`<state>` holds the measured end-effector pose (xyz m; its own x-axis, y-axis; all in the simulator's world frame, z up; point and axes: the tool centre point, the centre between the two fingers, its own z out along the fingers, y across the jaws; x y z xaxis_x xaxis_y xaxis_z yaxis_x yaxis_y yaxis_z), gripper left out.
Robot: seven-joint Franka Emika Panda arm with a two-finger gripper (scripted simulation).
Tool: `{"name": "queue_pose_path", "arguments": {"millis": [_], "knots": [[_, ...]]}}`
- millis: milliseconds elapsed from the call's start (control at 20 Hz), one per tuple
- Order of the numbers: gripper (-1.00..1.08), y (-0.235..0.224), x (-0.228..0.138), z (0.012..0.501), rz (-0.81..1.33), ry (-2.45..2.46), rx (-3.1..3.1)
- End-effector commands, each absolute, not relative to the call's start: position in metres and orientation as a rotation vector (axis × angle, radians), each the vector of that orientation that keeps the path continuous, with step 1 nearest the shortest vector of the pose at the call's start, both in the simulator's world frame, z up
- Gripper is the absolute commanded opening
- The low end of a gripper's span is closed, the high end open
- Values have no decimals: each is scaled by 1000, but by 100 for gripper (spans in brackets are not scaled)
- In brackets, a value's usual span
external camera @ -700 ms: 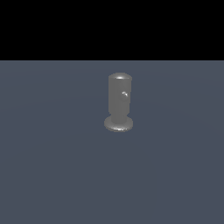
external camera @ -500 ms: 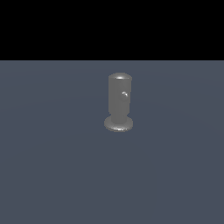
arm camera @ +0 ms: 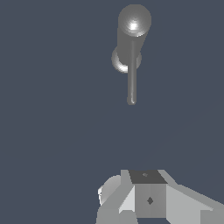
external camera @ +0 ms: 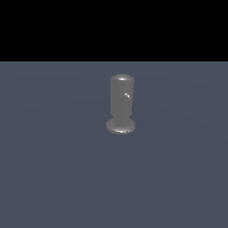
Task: Turn on the faucet by rotating a designated handle.
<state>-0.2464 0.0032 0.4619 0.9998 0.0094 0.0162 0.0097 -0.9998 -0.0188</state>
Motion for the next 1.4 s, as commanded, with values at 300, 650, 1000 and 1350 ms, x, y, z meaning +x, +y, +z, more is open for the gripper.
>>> {"name": "queue_pose_path", "arguments": {"millis": [300, 650, 1000, 1350], "knots": [[-100, 9, -226, 402, -19, 1, -3127], [-100, 14, -205, 344, -13, 15, -3132], [-100, 19, -185, 289, -7, 29, -3135], [-100, 22, -168, 248, -3, 39, -3138]]}}
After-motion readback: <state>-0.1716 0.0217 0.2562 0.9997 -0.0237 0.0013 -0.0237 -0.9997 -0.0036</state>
